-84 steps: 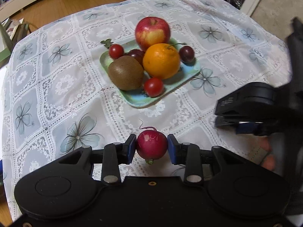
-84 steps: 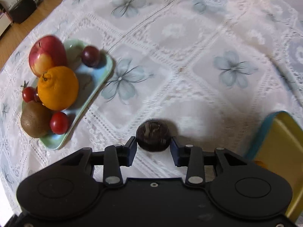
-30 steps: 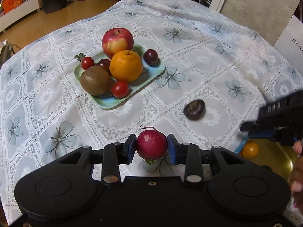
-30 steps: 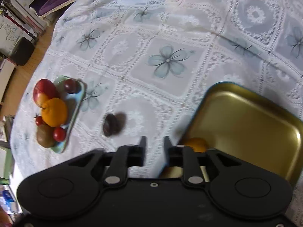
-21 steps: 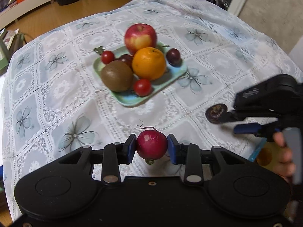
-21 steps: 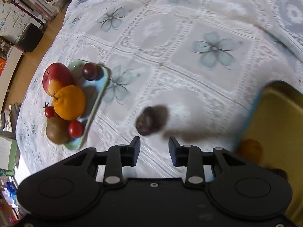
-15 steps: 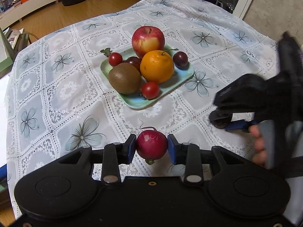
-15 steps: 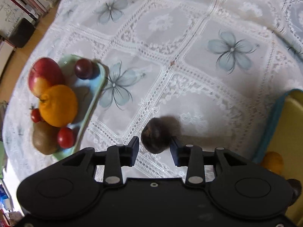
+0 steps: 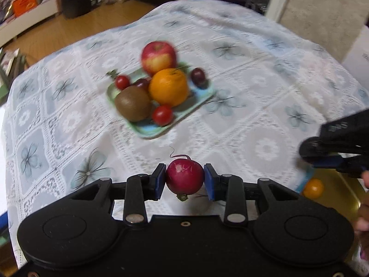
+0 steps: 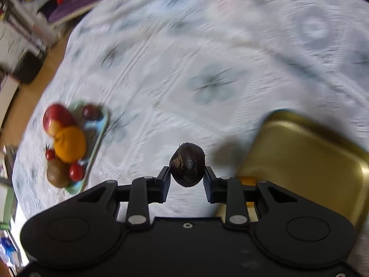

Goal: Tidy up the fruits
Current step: 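Carry both fruits into the gold tray and open both grippers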

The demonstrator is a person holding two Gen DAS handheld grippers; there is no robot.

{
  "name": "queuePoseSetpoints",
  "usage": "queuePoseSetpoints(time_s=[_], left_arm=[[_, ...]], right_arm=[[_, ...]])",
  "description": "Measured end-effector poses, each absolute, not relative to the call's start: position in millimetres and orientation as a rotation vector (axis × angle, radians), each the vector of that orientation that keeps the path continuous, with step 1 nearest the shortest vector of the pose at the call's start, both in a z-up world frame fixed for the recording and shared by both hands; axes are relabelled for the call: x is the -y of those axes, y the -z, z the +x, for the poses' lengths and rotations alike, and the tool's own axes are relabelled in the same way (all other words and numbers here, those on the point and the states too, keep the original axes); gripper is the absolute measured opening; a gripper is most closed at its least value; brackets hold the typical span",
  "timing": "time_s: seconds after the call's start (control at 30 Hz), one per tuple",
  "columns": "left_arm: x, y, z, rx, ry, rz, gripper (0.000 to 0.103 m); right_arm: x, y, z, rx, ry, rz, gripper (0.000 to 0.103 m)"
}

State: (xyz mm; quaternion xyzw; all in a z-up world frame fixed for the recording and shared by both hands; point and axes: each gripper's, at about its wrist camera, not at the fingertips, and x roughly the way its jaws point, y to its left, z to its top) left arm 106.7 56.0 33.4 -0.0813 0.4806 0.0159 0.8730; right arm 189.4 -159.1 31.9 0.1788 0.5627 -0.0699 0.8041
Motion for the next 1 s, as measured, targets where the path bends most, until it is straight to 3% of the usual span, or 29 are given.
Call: queuePoseSetpoints(time_s=[0.23, 0.6, 1.0], left_arm=[[12, -52, 83, -0.981, 0.14, -0.118, 0.044], [133, -21, 27, -1.11, 0.285, 0.042, 0.044], [152, -13, 0, -1.157, 0.162, 0.109, 0.044]], right_arm=[[250, -56, 122, -1.125, 0.295, 0.486, 0.031], [317, -44, 58, -1.152, 0.314, 0.554, 0.031], [314, -54, 44, -1.143, 0.134, 0.456, 0.032]])
